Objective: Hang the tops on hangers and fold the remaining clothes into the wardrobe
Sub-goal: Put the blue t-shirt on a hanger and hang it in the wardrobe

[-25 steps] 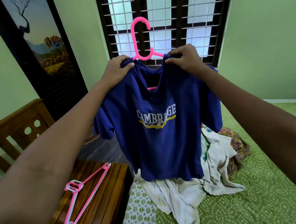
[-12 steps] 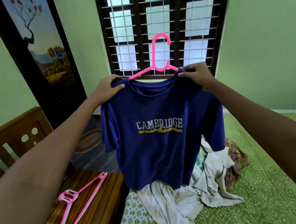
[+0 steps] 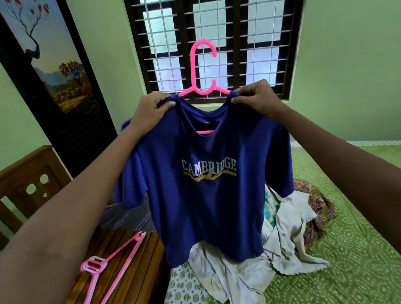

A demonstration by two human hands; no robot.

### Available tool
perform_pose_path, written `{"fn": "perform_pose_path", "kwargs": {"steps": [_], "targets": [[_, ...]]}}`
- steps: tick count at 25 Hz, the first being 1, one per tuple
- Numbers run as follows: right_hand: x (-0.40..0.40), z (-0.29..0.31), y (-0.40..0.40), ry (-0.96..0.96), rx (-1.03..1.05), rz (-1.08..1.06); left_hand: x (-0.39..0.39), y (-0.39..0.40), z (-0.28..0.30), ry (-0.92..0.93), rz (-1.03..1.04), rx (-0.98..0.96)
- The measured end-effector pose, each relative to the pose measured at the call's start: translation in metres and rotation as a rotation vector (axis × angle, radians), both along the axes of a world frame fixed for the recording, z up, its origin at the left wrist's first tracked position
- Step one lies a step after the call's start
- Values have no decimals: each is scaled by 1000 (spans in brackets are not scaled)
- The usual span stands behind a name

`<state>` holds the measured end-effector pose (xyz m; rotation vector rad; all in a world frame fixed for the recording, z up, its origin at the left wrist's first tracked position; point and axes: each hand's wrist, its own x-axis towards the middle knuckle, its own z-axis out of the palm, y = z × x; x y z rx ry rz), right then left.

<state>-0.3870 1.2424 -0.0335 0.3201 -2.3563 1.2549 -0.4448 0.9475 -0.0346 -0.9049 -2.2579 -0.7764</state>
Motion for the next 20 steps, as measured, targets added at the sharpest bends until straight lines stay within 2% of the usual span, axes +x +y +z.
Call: {"fn": "perform_pose_path", "kwargs": {"steps": [6,9,14,20], "targets": [[6,6,20,-88,129,-43,-4,-12,-8,-64,8,92],[3,11,25,-139,120,-62,-5,-15,-9,-57,12,118],[2,14,11,26,263,-111,-6,-18,-8,-70,21,155],[-3,22,2,156,241,-156,-2,-21,-4,-44,-7,190]]}}
